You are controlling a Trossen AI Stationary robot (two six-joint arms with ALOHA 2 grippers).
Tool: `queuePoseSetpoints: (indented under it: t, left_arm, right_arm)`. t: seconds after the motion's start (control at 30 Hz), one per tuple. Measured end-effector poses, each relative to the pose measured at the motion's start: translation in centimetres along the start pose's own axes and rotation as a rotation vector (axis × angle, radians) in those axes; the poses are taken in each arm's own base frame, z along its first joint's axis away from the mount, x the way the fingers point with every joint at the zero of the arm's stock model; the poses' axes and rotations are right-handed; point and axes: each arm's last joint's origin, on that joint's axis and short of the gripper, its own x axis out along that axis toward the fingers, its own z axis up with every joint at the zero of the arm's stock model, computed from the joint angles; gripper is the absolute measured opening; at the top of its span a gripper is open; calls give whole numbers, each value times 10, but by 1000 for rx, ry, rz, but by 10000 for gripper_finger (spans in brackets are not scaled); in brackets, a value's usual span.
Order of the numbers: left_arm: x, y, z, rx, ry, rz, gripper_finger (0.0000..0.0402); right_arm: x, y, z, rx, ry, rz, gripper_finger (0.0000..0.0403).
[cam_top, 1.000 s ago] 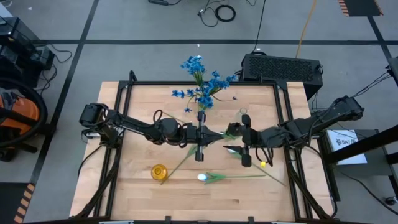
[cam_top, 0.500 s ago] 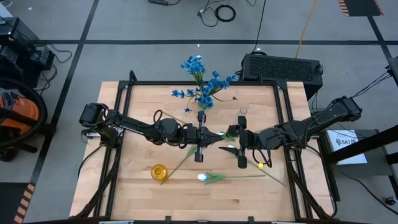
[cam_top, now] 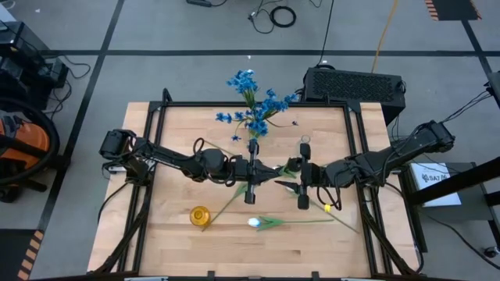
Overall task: Sort flowers into vase by color
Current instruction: Put the bottom black tulip into the transparent vase
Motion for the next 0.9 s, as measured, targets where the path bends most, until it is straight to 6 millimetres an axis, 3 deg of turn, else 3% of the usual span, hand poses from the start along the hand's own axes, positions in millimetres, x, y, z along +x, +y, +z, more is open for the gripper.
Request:
queuePoseSetpoints:
  t: [0.37,0.5,0.63,0.77,0.9]
  left_arm:
    - [0,-2,-2,-26,22,-9,12]
    - [0,-3,-2,-28,27,-12,21]
    - [0,-3,-3,-53,31,-12,56]
    - [-1,-4,-6,-53,75,-19,99]
    - [-1,-5,-11,-23,122,-24,117]
  right_arm:
    - [0,0,2,-6,-19,4,11]
    - [0,0,1,-8,-11,6,12]
    - [-4,-2,1,-14,4,4,4]
    - [-15,-7,3,-1,23,3,3]
    - [-31,-16,6,13,32,-6,2]
